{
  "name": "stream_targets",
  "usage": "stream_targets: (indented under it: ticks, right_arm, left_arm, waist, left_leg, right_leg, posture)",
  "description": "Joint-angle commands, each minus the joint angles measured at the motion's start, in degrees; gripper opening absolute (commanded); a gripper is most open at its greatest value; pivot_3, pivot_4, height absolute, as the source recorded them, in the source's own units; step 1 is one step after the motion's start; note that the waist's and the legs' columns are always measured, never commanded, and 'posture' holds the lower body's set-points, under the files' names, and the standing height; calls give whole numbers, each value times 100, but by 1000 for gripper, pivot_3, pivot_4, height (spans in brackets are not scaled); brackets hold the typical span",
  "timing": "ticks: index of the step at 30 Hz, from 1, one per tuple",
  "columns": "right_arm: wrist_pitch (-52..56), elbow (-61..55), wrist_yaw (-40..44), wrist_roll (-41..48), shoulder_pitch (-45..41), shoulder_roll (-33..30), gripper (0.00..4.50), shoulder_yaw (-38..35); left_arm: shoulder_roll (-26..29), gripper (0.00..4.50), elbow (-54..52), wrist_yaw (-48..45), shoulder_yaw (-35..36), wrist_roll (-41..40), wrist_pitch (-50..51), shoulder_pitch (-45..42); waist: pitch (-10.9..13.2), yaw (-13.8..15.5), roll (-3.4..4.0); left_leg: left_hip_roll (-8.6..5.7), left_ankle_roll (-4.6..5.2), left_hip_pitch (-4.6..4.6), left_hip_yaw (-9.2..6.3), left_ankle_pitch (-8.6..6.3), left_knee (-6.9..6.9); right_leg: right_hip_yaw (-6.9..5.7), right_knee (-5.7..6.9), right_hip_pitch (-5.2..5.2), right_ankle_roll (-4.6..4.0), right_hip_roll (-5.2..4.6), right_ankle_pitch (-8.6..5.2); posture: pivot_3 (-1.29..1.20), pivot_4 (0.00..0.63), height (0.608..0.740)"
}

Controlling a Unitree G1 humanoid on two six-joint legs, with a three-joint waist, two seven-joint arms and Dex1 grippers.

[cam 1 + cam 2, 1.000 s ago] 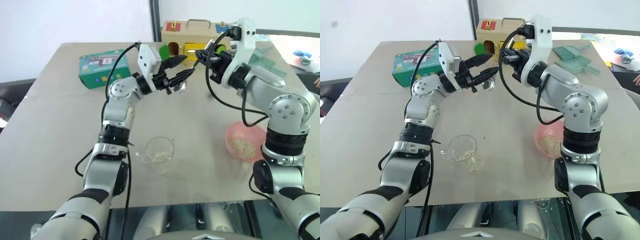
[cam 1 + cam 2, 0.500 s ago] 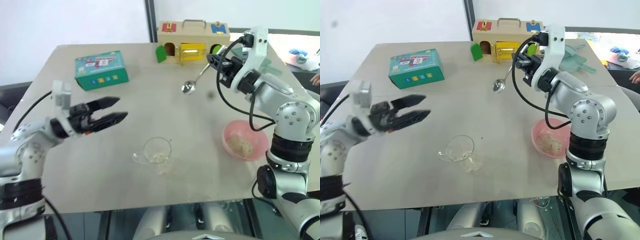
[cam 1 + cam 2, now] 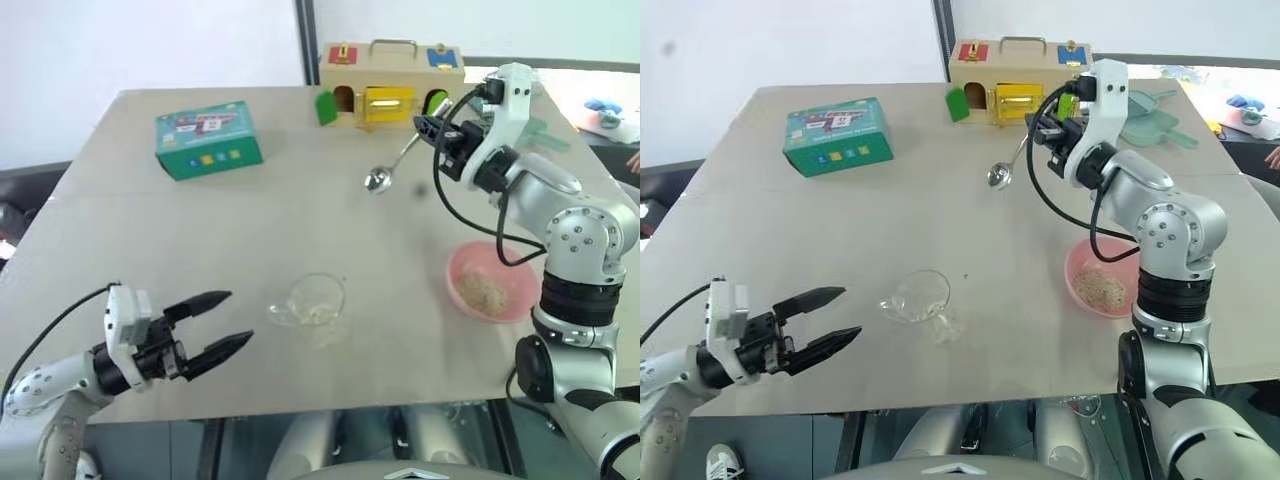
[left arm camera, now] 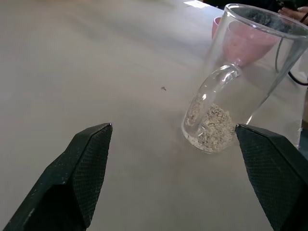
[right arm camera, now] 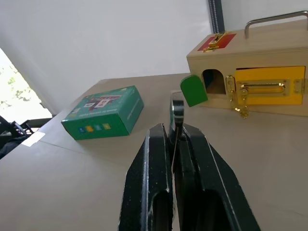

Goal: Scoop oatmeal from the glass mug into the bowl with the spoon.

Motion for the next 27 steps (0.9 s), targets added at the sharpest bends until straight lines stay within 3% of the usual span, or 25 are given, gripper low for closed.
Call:
stream_targets:
  ticks: [1,10,13,16,20,27]
  right_arm:
    - [-107,-218,75,12,-70,-29,0,-71]
    - [33,-361,10,42,-42,-112,0,-122]
    - [105,-433,-41,60,-20,-147,0,-144]
    - [170,-492,-64,72,-3,-186,0,-160]
    - [218,-540,-78,87,7,-212,0,-183]
    - [264,-570,-69,83,31,-205,0,-199]
  left_arm:
    - [-329,4277,-281,517,-364,361,-410,-40]
    - [-939,4277,305,1510,-1352,1203,-920,-779]
    - [-1088,4277,1018,1509,-1407,1366,-1458,-873]
    - [-1195,3393,1855,1147,-1287,1347,-2346,-588]
    - [-1289,1432,2480,779,-1262,1267,-3280,-259]
    - [-1186,1432,2183,1049,-1225,990,-3214,-553]
  waist:
    - [0,6,0]
    - [0,10,0]
    - [0,-10,1]
    - [-1,-24,4]
    - [-15,-1,27]
    - [-20,0,37]
  left_leg:
    - [0,0,4,0,0,0]
    - [2,1,29,0,-1,-7]
    - [1,2,33,1,-1,-7]
    - [1,1,37,2,-1,-13]
    - [4,3,41,4,-2,-24]
    - [5,29,42,4,-17,-23]
  right_leg:
    - [-1,-2,4,0,0,0]
    - [-1,0,28,0,3,0]
    - [2,-3,33,0,3,0]
    - [4,-4,33,0,4,0]
    - [6,-14,35,-1,2,-1]
    - [4,-15,38,-1,0,-1]
  posture:
    - [0,150,740]
    - [0,150,740]
    - [0,150,740]
    - [0,150,740]
    - [0,150,740]
    - [0,150,740]
